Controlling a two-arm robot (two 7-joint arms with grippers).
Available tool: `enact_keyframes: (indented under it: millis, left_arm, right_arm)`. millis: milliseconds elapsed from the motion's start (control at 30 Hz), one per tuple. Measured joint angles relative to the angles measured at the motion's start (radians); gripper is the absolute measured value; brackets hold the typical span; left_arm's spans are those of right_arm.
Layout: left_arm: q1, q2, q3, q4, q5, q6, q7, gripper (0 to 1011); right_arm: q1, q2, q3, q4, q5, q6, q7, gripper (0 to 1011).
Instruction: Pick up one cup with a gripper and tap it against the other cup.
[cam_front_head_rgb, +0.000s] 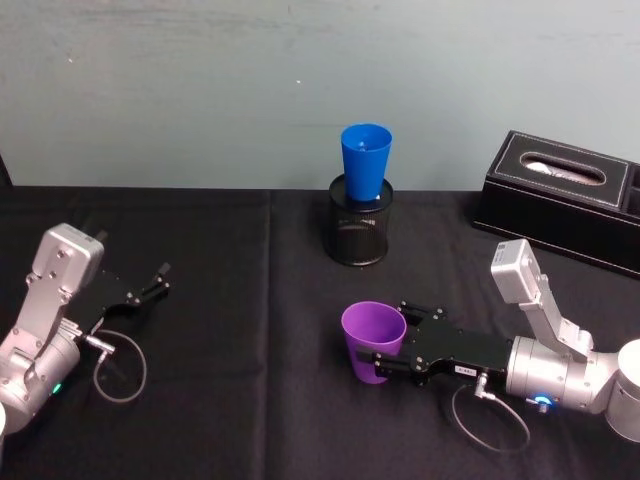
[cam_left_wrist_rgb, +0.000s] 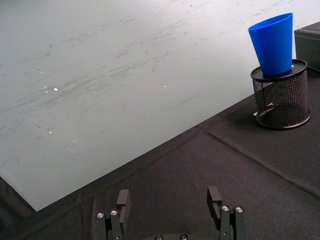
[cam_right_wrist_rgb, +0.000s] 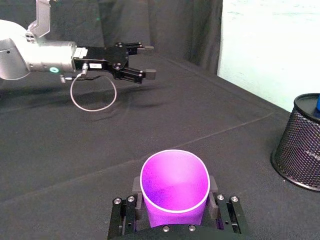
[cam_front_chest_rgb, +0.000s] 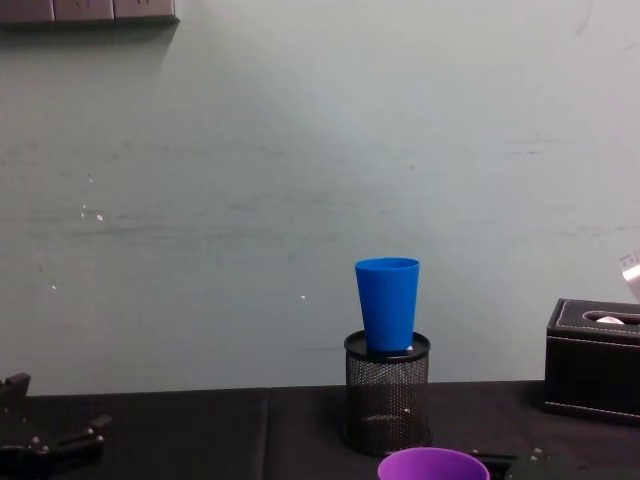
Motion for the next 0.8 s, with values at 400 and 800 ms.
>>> enact_keyframes:
  millis: [400,800]
  left_arm:
    - [0.0,0.0,0.0,0.0,0.0,0.0,0.0,1011]
    - [0.0,0.0,0.0,0.0,0.0,0.0,0.0,1012]
  right_arm:
    - [0.0,0.0,0.0,0.0,0.0,0.0,0.0,855]
    - [-0.001,0.0,0.001,0.0,0.001,-0.002,0.0,1003]
